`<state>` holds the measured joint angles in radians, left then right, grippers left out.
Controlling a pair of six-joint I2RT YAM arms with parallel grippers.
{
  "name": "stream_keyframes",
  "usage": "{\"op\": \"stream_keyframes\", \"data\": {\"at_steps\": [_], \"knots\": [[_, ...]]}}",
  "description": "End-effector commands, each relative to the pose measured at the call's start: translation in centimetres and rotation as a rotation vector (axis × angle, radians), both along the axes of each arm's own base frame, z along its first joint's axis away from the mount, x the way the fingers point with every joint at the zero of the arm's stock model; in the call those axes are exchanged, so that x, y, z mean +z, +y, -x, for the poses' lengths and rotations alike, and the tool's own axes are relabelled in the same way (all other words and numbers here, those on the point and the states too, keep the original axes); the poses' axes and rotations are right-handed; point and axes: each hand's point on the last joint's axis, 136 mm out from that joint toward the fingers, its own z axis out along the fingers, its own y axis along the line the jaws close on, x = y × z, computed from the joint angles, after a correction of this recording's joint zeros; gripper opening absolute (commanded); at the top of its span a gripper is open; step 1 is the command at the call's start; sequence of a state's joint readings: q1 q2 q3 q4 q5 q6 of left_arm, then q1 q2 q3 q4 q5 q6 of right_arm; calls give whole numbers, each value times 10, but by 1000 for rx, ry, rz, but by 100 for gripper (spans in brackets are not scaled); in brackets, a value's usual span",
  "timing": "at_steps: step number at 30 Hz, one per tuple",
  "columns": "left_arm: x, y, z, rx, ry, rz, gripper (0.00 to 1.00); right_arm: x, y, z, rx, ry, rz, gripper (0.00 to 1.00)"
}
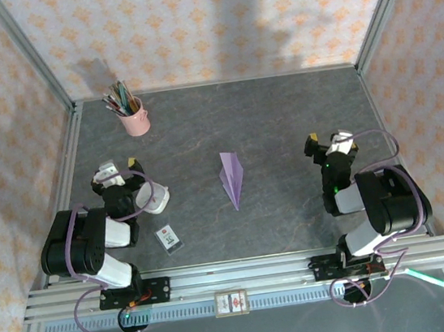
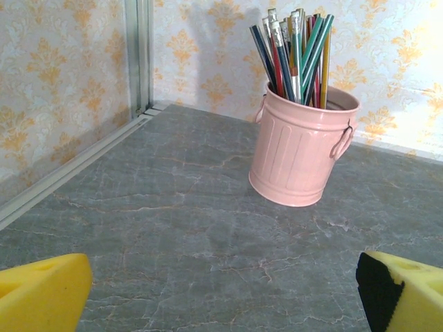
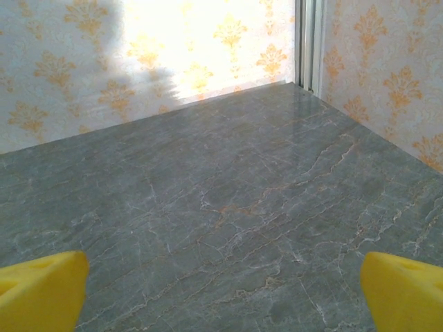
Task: Fold a paper plane with a square sheet of paper (pick it up from the middle)
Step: Reset both arms
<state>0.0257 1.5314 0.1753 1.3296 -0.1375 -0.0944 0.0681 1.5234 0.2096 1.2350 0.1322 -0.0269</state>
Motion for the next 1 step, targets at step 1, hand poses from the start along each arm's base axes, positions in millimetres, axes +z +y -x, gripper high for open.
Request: {"op": "stream_keyframes", "data": {"at_steps": [1], "knots": [[12, -3, -4, -12, -40, -22, 99, 9, -1, -3, -3, -33, -8, 100]]}}
